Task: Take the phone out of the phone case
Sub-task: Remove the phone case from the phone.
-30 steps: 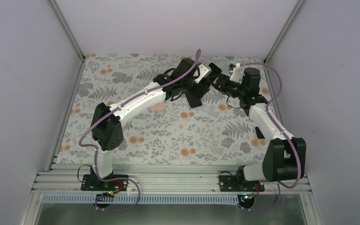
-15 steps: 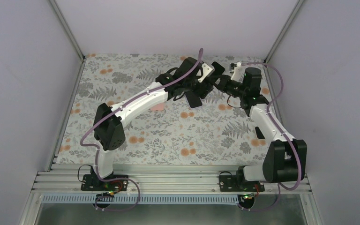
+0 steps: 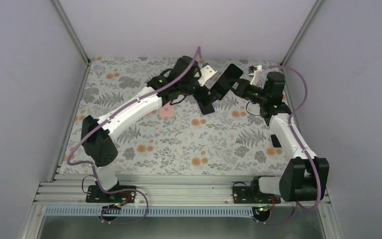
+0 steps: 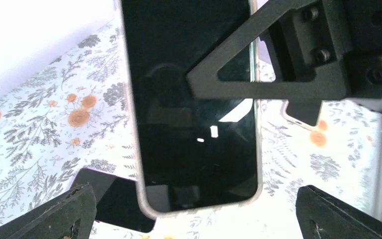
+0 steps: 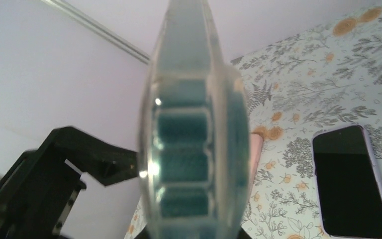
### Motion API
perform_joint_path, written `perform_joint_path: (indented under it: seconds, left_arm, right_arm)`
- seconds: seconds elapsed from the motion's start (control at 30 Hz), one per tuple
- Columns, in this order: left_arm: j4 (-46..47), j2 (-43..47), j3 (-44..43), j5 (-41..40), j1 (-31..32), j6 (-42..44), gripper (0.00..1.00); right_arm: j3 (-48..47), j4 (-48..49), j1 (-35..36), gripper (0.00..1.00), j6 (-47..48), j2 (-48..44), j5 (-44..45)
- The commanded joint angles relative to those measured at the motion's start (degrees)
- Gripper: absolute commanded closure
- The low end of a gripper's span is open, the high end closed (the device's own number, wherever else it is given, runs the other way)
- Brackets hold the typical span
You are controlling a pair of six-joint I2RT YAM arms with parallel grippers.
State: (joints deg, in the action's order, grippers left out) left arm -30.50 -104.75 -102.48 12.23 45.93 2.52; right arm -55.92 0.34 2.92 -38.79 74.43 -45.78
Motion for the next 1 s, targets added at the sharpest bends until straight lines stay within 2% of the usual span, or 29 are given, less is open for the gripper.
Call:
perform_joint_path:
  seconds: [0.0,0.1,0.17,0.37,0.6,0.97]
  left_arm:
    - [1.1,5.8,3.8,18.3,-5.8,1.4,0.0]
    - [3.7,9.9,8.4,27.7,-9.3,1.7,0.0]
    - [5.7,12.9,11.4,30.1,-10.7,2.2,0.0]
    - [6.0,18.8,16.2,37.3,-12.4,4.5,0.0]
    - [8.6,22.2,21.0,47.1,-12.5,4.1,0.0]
    - [10.9,21.8,23.8,47.1,-8.9,3.8,0.08]
  right_arm:
    - [-0.3,6.2,-1.9,0.96,2.4,-3.5,-10.9]
    - [0.7,11.1,-2.3,0.96,2.1,-4.8,-18.9]
    - [0.1,11.6,-2.2,0.96,2.8,-5.6,-22.7]
    - [-4.7,4.7,-2.3,0.95,10.1,-6.5,-32.7]
    - [-6.8,1.7,-1.9,0.95,13.6,-9.5,-37.5]
    - [-7.1,-0.6,-1.8,0.96,18.5,-13.6,-37.7]
